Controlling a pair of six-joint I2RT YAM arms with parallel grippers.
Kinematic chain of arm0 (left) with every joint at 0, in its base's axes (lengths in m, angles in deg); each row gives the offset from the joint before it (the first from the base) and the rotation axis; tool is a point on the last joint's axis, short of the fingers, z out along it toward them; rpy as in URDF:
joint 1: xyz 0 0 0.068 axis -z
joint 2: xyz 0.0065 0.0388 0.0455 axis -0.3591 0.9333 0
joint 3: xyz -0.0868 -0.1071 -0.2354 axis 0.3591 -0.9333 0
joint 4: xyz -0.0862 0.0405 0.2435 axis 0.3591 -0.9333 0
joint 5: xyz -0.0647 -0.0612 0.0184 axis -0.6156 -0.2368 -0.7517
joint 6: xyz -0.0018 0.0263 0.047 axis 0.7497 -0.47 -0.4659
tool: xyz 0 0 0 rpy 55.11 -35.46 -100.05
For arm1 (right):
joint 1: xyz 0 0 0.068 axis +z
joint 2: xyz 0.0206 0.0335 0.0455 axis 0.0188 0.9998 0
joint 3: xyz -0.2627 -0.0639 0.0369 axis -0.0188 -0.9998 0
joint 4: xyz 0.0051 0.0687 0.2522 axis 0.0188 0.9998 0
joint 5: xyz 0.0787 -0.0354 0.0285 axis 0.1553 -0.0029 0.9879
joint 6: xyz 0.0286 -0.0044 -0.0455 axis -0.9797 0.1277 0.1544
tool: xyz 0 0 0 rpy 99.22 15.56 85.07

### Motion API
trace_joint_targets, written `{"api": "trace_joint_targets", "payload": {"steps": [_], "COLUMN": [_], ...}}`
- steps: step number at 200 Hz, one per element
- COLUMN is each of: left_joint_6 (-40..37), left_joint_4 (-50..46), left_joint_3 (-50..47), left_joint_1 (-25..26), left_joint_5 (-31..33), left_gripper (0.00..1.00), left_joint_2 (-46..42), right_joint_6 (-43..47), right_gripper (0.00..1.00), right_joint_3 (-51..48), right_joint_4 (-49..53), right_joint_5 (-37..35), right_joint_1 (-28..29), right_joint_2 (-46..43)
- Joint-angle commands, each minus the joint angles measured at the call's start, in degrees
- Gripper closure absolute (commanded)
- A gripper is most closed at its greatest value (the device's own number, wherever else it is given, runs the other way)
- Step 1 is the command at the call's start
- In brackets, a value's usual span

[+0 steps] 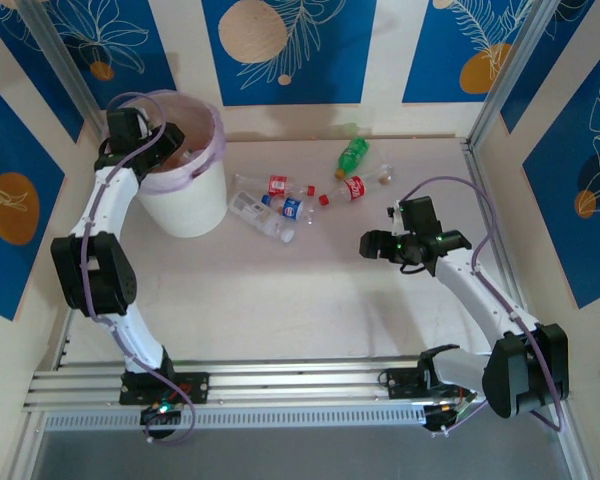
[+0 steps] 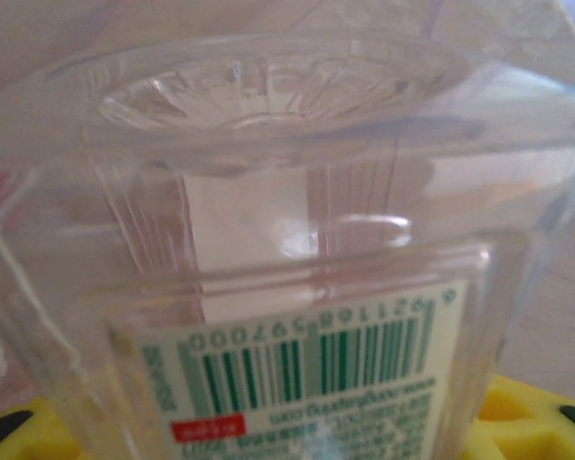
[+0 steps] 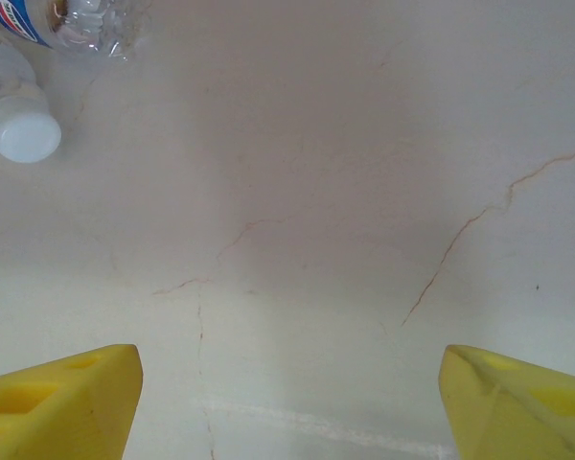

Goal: Put the plastic bottles in the bin

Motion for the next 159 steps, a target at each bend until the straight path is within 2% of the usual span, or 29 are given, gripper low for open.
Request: {"api": "trace_joint_targets", "payload": {"steps": [1, 25, 27, 36, 52, 65, 91, 99, 159], "left_joint_6": [0.5, 0.8, 0.8, 0.6, 0.5, 0.4, 0.2, 0.2, -0.1], "left_joint_4": [1.2, 1.6, 1.6, 1.6, 1.7, 1.7, 1.6, 1.6, 1.6], "left_joint_3": [-1.7, -1.9, -1.9, -1.6, -1.4, -1.2, -1.0, -0.9, -0.7], "left_joint_1": [0.1, 0.1, 0.1, 0.1, 0.1, 0.1, 0.0, 0.1, 0.0], "left_joint_5": [-1.5, -1.9, -2.0, -2.3, -2.8, -2.9, -3.2, -3.3, -3.2], "left_gripper": [1.0, 1.0, 0.97, 0.72, 0.6, 0.35, 0.03, 0.0, 0.0], "left_joint_2": [2.5, 3.4, 3.5, 3.8, 4.0, 4.1, 4.0, 4.1, 3.2], "right_joint_6": [-0.2, -0.2, -0.2, -0.1, 0.0, -0.1, -0.3, -0.3, 0.0], "right_gripper": [0.18, 0.18, 0.18, 0.18, 0.18, 0.18, 0.18, 0.18, 0.18], "right_joint_3": [-0.2, 0.4, 0.4, 0.6, 0.7, 0.8, 0.8, 0.9, 1.5], "right_joint_4": [0.8, 1.2, 1.2, 1.2, 1.3, 1.3, 1.3, 1.3, 1.8], "right_joint_5": [-1.4, -1.9, -2.0, -2.2, -2.3, -2.3, -2.2, -2.2, -2.3], "right_joint_1": [0.8, 1.1, 1.1, 1.1, 1.1, 1.1, 1.4, 1.4, 1.8], "right_joint_2": [0.8, 0.8, 0.8, 0.8, 0.8, 1.0, 1.1, 1.2, 1.5]}}
